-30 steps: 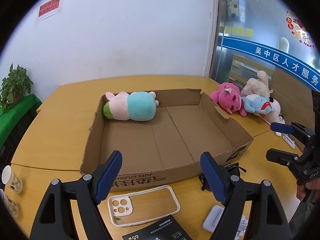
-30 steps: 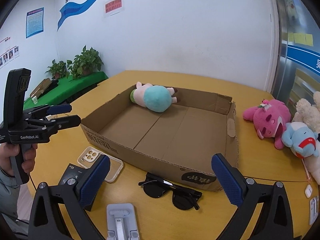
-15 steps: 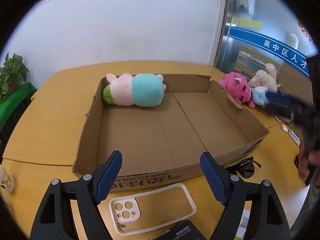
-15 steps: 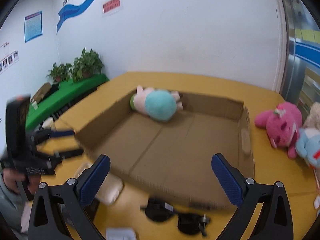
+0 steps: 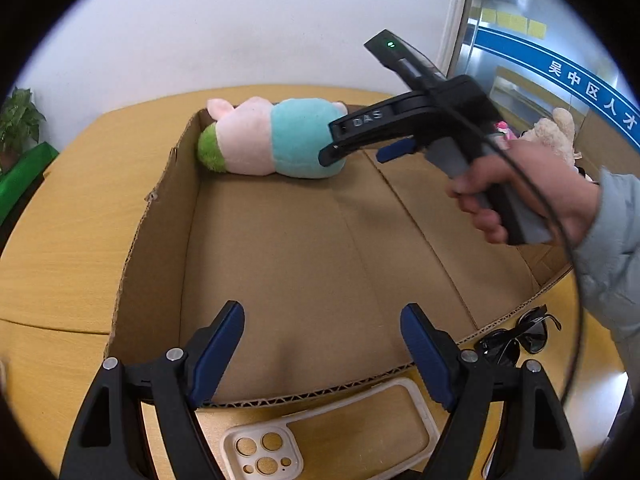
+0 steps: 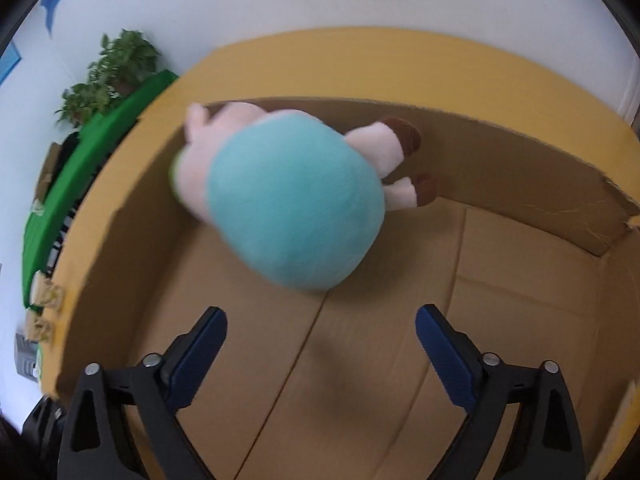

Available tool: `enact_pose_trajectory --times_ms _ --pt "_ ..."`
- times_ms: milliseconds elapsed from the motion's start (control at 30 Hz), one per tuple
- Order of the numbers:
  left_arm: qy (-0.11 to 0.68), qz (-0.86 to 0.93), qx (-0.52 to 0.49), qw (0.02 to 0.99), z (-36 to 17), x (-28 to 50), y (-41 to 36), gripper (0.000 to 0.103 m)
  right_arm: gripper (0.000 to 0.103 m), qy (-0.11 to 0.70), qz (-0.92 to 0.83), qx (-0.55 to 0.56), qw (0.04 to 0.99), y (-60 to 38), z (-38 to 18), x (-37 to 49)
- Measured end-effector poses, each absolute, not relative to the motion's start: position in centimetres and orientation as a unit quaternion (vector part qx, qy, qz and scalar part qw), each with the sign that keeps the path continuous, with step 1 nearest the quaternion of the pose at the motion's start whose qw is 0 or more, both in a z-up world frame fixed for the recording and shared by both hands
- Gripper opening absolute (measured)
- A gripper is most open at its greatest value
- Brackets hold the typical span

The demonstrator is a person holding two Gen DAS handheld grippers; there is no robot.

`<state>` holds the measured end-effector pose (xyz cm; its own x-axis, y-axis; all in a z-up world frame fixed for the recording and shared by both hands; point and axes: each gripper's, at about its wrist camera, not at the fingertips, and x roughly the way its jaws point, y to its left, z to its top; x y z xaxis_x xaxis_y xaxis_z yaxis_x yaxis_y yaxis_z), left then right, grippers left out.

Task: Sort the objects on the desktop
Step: 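Withdraw both tools from the box toward the grey phone stand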

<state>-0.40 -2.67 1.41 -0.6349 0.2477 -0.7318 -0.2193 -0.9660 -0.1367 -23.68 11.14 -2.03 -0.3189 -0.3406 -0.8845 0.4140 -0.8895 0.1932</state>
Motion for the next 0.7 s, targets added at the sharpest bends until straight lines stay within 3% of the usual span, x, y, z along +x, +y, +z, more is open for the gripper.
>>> enact_pose_trajectory --times_ms 333,500,567,633,700 --pt "-0.012 0.9 -0.413 0.14 0.9 -1.2 -3.1 0.08 0.088 0.034 -0.83 0.505 0.236 9.7 -3.4 -25.9" --pt "-0.021 0.9 -0.412 0.139 1.3 -1.1 -3.5 0.08 0.089 0.023 -0.839 0.492 0.231 11.0 -1.1 -23.9" --pt "-0.03 0.904 -0.403 0.137 2.2 -0.7 -3.5 0.08 0.091 0.021 -0.848 0.472 0.239 12.0 0.9 -21.8" --pt "-0.031 0.911 -0.388 0.134 3.4 0.1 -3.4 0.08 0.101 0.025 -0.86 0.448 0.242 13.2 3.2 -19.0" --pt "-0.026 0.918 -0.374 0.128 4.5 1.0 -3.1 0.08 0.103 0.025 -0.87 0.427 0.244 14.7 5.2 -16.5"
